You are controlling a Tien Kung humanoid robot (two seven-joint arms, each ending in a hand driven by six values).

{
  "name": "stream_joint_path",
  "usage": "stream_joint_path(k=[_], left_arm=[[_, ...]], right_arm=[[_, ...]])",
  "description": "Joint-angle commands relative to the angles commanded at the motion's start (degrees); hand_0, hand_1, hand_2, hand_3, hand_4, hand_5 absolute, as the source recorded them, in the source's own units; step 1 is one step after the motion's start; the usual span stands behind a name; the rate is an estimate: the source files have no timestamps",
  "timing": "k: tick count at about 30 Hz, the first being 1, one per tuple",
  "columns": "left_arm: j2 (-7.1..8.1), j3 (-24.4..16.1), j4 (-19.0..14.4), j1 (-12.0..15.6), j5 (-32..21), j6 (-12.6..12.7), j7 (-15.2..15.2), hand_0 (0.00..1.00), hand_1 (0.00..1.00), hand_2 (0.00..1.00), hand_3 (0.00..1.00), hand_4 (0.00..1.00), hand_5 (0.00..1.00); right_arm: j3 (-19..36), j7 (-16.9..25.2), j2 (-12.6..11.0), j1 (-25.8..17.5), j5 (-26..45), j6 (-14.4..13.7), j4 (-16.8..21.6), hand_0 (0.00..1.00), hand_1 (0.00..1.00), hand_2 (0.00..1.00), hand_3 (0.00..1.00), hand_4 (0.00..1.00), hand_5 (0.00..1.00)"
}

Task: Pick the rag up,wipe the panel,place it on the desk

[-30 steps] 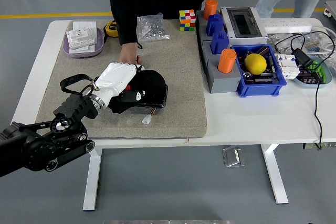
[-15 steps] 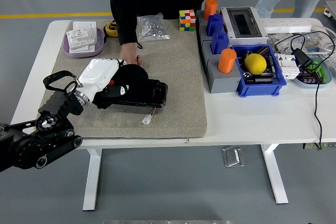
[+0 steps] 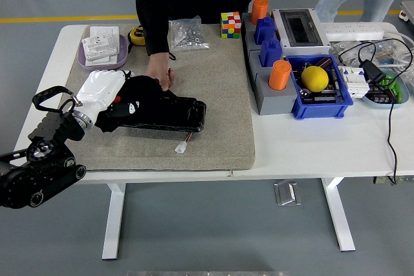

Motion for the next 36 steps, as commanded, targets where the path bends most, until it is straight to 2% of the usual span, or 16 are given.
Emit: stream_joint_path(k=[7, 19, 26, 36], left_arm=[[0.87, -1.8, 0.9, 0.6, 0.3, 0.0, -0.1, 0.262, 0.166, 0.563, 0.548, 0.475, 0.096], [3.07, -4.9, 1.8, 3.5, 1.1, 0.0, -0.3, 0.262, 0.166, 0.562, 0.547, 0.475, 0.095], [3.64, -6.2, 2.0, 4.8, 1.6, 0.2, -0.4, 0.262, 0.166, 0.562, 0.547, 0.475, 0.095], [4.69, -11.5, 1.9, 6.9, 2.4, 0.2, -0.6, 0.262, 0.166, 0.562, 0.548, 0.474, 0.094]], right_arm=[[0.2, 0.0, 0.1, 0.0, -0.1, 0.0, 0.0, 0.789, 0.654, 0.714, 0.658, 0.998, 0.526], [1.0, 0.0, 0.2, -0.2, -0.4, 0.0, 0.1, 0.789, 0.654, 0.714, 0.659, 0.998, 0.525], [1.1, -0.1, 0.2, -0.2, -0.7, 0.0, 0.2, 0.789, 0.655, 0.714, 0.659, 0.998, 0.527], [1.2, -0.4, 0.3, -0.2, -1.1, 0.1, 0.1, 0.790, 0.655, 0.714, 0.658, 0.998, 0.527]])
